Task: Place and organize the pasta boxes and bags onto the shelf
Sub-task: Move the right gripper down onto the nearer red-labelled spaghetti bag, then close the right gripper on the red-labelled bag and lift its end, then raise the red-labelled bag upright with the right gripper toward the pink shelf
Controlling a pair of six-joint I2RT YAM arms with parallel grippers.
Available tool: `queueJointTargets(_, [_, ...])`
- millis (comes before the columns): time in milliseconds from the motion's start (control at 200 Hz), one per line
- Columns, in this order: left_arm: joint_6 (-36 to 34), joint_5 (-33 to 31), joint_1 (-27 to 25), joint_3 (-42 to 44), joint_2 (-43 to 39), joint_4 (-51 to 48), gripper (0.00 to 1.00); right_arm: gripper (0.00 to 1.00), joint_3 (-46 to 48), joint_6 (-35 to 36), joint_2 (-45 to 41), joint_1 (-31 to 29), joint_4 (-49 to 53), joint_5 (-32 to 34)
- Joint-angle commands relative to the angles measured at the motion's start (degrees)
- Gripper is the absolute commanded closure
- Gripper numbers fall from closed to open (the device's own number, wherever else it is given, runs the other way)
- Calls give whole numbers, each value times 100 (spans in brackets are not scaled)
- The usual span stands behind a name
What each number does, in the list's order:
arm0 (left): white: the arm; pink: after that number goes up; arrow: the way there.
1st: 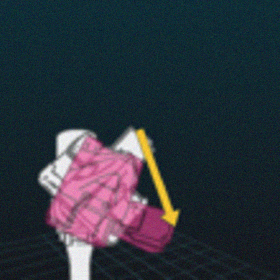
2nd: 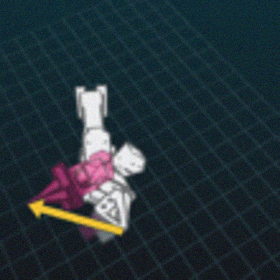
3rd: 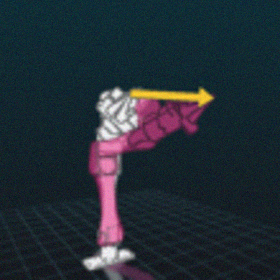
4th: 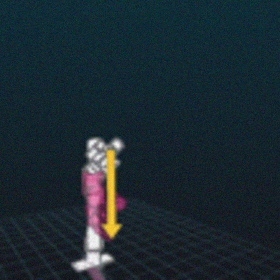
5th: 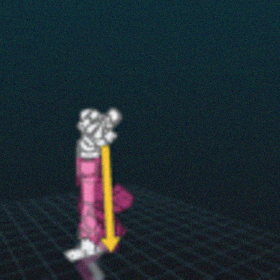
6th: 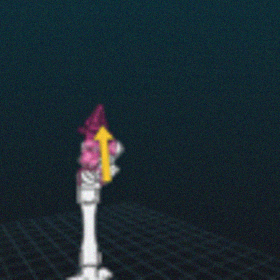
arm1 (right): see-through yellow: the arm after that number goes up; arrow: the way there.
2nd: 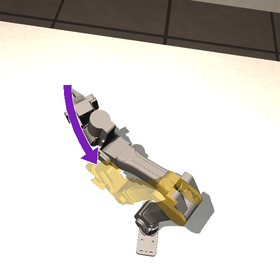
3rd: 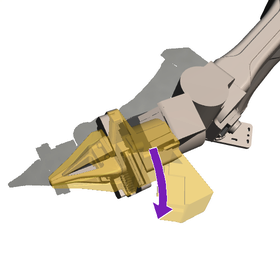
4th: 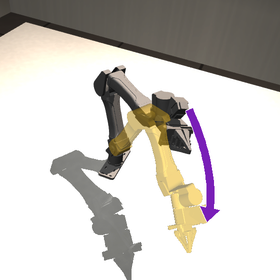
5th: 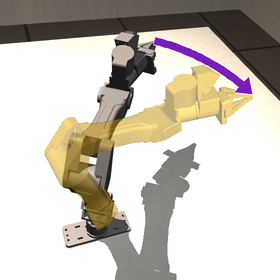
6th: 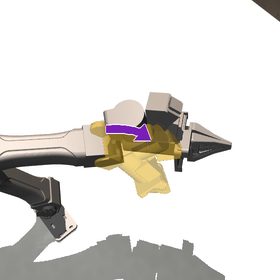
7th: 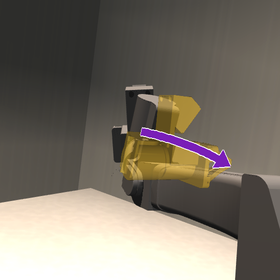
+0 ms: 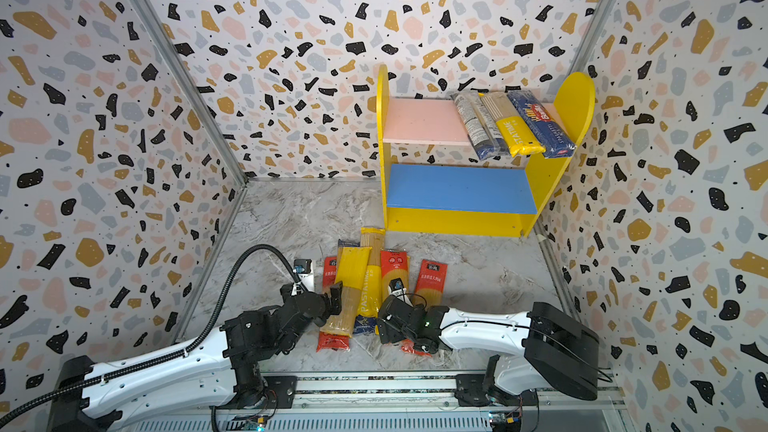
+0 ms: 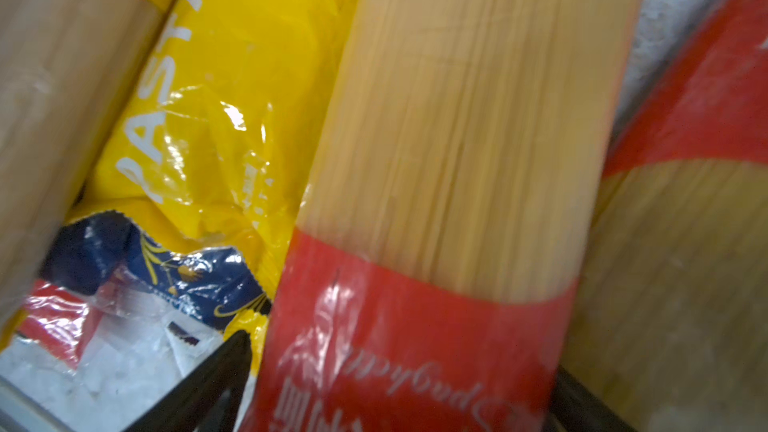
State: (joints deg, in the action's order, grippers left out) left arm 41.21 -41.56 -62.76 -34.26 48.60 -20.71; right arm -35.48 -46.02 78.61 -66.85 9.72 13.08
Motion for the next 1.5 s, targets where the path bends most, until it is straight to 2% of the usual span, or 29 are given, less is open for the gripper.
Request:
queueJointTargets(0, [-323, -246, -25, -380, -151, -15, 0, 12, -167, -65, 199, 16, -61, -170])
queueJointTargets(175, [-403, -331, -27, -487, -289, -58, 0, 42, -342, -109, 250, 32, 157, -122])
queueJointTargets(235, [-419, -359, -24, -498, -296, -81, 0, 50, -386, -109, 130, 35, 246, -96])
queueJointTargets(375, [-462, -439, -26, -577, -290, -131, 0, 59, -468, 13, -327, 41, 417, -100])
queueJointTargets(671, [-665, -572, -25, -970, -224, -193, 0, 68, -223, 218, -1569, 356, 161, -603])
queueJointTargets(1156, [-903, -867, -26, -1678, -7, -494, 0, 70, -556, 552, -3341, 423, 739, -482])
queueJointTargets(1367, [-1185, -852, -23, -2111, 246, -530, 0, 70, -1227, 864, -3803, 427, 1289, -65])
queueJointTargets(1497, [-1701, -618, -18, -2641, 556, -436, 0, 70, -1805, 1152, -3823, 425, 1624, 276])
